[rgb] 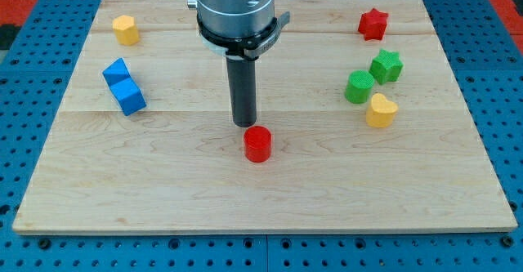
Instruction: Nudge blue triangle down a bit
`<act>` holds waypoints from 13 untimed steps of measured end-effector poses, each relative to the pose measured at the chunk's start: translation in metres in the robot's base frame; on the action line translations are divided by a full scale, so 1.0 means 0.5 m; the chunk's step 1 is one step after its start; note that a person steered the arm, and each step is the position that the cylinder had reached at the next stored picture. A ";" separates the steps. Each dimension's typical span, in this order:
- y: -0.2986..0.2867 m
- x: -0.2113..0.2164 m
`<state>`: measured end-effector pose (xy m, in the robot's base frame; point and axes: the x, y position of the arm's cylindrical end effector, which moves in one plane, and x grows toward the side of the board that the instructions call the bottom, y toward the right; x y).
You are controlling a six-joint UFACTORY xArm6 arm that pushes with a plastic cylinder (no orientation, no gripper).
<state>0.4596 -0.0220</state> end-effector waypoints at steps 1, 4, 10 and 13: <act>0.042 0.016; -0.048 0.043; -0.541 -0.117; -0.430 -0.214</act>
<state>0.3527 -0.2370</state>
